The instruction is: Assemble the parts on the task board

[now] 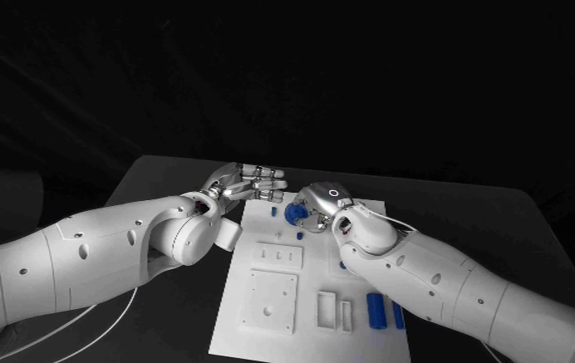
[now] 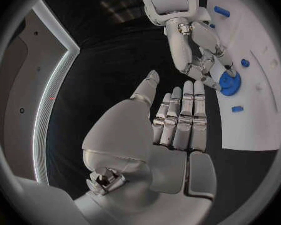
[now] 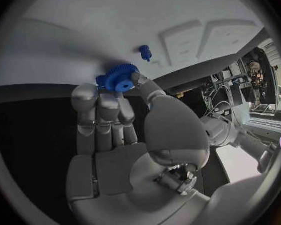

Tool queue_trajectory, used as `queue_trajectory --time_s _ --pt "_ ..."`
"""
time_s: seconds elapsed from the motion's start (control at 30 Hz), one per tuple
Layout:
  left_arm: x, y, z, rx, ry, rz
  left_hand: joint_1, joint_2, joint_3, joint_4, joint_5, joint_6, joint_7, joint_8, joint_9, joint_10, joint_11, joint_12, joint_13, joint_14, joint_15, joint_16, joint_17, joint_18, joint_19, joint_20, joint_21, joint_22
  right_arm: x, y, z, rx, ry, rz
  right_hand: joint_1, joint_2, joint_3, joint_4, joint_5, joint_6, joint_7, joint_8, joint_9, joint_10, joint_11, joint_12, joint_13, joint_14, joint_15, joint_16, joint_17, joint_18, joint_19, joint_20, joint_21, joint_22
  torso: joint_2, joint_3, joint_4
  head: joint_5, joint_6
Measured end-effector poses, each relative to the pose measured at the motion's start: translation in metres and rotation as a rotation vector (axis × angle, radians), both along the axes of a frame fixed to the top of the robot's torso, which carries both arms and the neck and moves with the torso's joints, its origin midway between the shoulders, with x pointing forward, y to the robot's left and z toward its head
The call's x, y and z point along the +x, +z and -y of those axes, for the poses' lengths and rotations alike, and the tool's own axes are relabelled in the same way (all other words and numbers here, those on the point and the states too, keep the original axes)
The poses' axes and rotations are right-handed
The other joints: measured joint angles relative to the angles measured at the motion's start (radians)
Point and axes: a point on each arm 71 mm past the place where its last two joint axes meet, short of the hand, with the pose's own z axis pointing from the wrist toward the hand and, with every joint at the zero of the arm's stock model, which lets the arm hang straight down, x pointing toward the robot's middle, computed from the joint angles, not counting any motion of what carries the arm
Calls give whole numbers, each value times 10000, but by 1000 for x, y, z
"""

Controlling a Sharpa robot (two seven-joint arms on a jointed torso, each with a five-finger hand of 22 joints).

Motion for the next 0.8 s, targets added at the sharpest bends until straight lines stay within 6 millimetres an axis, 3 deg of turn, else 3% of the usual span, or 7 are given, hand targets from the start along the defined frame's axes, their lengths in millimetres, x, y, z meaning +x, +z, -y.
queue_trajectory --time_s 0.47,0.53,0.7,0.8 --pt "0 0 3 -4 -53 -6 0 0 0 0 0 0 0 0 0 0 0 0 0 0 0 0 0 0 0 0 0 0 2 -4 -1 -31 -67 2 -1 1 -197 197 -232 -3 3 10 -4 0 3 -140 -103 0 0 -76 -44 1 0 0 -123 -50 -3 0 -19 64 28" --pt "0 0 3 -3 -52 -8 0 0 0 0 0 0 0 0 0 0 0 0 0 0 0 0 0 0 0 0 0 0 3 -5 -1 -32 -78 -9 -1 1 -278 278 -348 -90 88 11 -4 -45 40 -203 -146 0 0 -76 -61 0 0 0 -152 -56 -5 0 -25 69 26" --pt "0 0 3 -2 -53 -9 0 0 0 0 0 0 0 0 0 0 0 0 0 0 0 0 0 0 0 0 0 0 4 -9 2 -48 -153 -116 -25 -99 -1226 829 -789 -1319 280 67 21 -232 63 -358 -306 0 0 -141 -59 -3 0 0 -195 -80 -6 2 -37 82 22" --pt "0 0 3 -2 -58 -13 0 0 0 0 0 0 0 0 0 0 0 0 0 0 0 0 0 0 0 0 0 0 4 -11 2 -8 -164 -204 -60 -134 -1958 1424 -978 -1987 337 58 -21 -307 165 -398 -374 -33 33 -141 35 13 -36 36 -195 -78 -6 6 -42 89 21"
